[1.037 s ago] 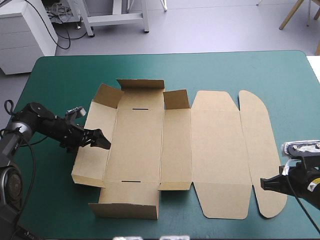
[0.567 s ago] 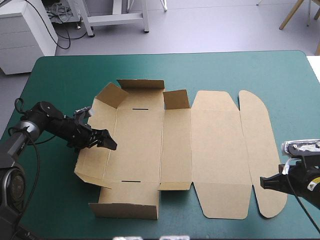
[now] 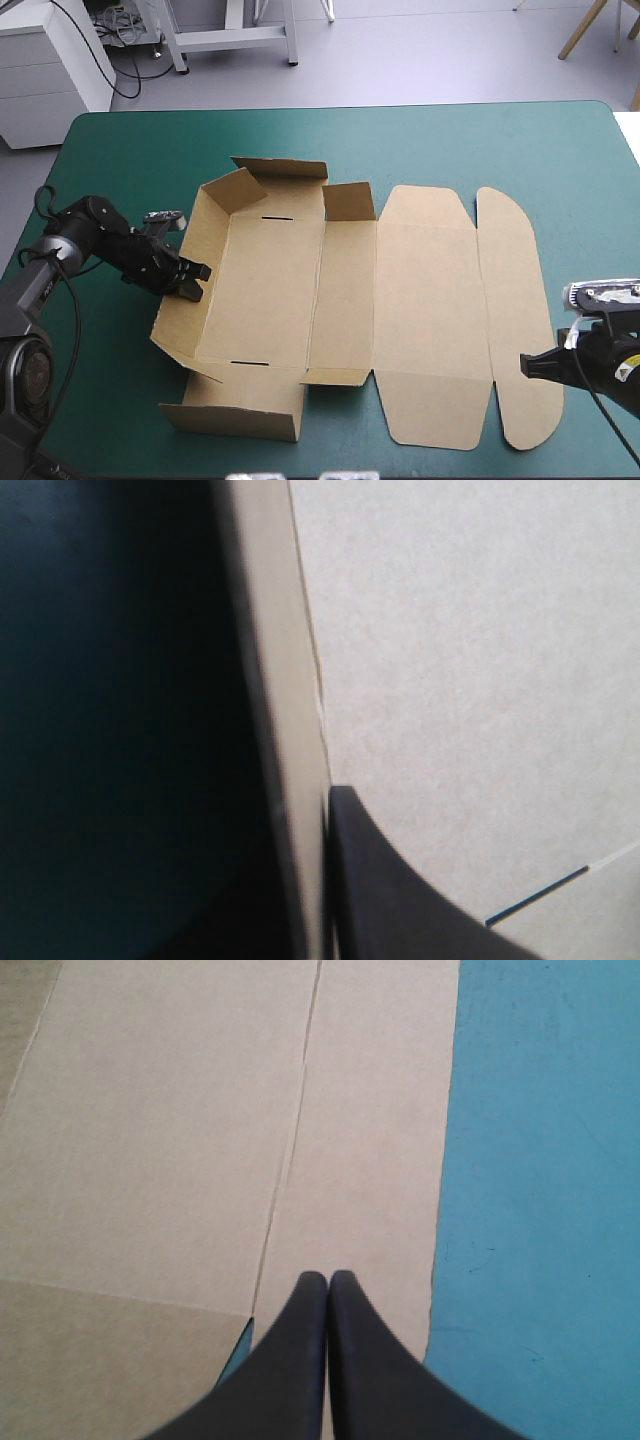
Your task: Fold the box
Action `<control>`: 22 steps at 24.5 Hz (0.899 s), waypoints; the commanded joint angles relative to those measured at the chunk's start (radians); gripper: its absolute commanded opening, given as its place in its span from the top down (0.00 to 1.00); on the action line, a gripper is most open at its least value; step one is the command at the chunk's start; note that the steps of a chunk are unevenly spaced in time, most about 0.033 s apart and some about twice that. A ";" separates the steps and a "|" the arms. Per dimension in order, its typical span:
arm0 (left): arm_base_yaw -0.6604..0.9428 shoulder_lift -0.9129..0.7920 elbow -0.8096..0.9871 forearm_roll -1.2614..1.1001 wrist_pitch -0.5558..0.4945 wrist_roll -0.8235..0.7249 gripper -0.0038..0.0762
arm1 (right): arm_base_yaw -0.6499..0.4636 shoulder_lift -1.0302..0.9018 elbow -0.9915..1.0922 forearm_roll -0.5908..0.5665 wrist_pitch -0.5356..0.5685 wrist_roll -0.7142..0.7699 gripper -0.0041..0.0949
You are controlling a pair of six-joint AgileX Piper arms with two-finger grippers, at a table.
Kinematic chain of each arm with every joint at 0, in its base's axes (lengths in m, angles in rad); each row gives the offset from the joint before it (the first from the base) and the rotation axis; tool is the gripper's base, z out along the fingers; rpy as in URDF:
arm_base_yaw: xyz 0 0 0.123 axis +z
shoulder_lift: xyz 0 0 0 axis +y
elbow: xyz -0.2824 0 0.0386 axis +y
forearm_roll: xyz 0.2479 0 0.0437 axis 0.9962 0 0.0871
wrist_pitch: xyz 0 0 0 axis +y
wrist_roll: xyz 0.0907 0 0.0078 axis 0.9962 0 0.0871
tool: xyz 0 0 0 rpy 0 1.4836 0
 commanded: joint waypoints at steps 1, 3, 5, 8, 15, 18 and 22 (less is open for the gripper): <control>-0.089 -0.050 -0.121 0.153 0.003 0.005 0.96 | -0.007 0.005 -0.025 -0.002 -0.050 0.000 0.98; -0.177 -0.050 -0.204 0.279 -0.015 0.005 0.96 | -0.007 0.005 -0.025 -0.007 -0.050 0.000 0.98; -0.259 -0.050 -0.291 0.387 -0.032 0.005 0.96 | -0.007 0.005 -0.025 -0.018 -0.053 0.000 0.98; -0.351 -0.050 -0.374 0.481 -0.055 0.005 0.96 | -0.007 0.005 -0.025 -0.042 -0.054 0.000 0.98; -0.628 -0.050 -0.483 0.847 -0.250 0.012 0.96 | -0.007 0.005 -0.025 -0.117 -0.058 0.057 0.98; -0.714 -0.050 -0.483 0.935 -0.289 0.022 0.96 | -0.007 0.005 -0.025 -0.131 -0.058 0.072 0.98; -0.784 -0.050 -0.481 0.926 -0.381 0.140 0.96 | -0.007 0.005 -0.025 -0.132 -0.064 0.081 0.98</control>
